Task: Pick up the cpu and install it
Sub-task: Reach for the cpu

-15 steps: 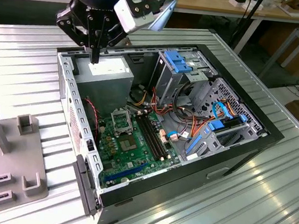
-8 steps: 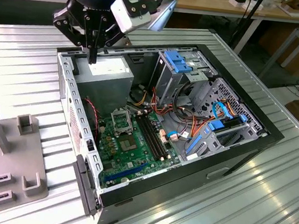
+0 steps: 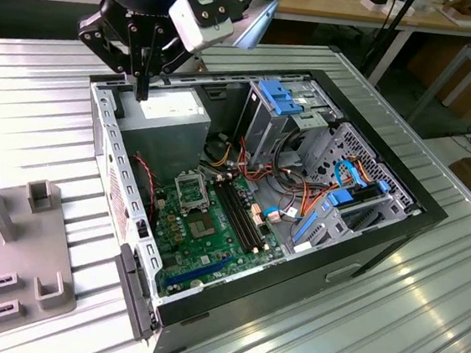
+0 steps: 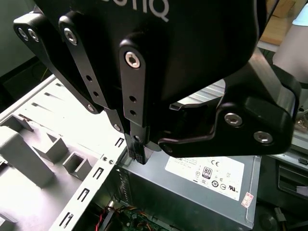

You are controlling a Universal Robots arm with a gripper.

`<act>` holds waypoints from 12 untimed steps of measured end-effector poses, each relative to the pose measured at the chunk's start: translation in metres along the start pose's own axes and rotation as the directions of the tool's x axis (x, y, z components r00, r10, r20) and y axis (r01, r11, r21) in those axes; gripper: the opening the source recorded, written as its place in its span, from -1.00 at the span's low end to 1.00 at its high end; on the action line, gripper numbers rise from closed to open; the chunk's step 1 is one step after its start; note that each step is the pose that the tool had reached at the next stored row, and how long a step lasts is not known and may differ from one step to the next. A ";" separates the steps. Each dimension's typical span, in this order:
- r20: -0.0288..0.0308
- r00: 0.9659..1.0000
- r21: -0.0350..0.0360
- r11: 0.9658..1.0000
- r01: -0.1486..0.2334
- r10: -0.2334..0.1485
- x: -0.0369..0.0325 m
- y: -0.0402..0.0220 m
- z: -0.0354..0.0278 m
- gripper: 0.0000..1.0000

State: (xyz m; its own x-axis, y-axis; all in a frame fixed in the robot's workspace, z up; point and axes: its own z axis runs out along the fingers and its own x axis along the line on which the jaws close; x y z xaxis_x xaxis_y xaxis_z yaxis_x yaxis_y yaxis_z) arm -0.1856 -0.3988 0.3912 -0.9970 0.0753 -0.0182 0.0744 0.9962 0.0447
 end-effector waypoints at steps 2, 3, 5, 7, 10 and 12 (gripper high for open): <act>0.000 1.000 0.000 1.000 0.000 0.000 0.0010 -0.0001 0.0000 -0.79; 0.000 1.000 0.000 1.000 0.000 0.000 0.0016 -0.0001 0.0000 -0.79; 0.000 1.000 0.000 1.000 0.000 0.000 0.0031 -0.0002 0.0000 -0.79; 0.000 1.000 0.000 1.000 0.000 0.000 0.0045 -0.0003 0.0000 -0.79; 0.000 1.000 0.000 1.000 0.000 0.000 0.0067 -0.0005 0.0000 -0.79; 0.000 1.000 0.000 1.000 0.000 0.000 0.0079 -0.0006 0.0000 -0.79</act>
State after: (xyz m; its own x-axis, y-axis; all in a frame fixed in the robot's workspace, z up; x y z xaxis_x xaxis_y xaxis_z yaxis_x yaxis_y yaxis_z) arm -0.1935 -0.3988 0.3910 -0.9970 0.0753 -0.0181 0.0744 0.9962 0.0447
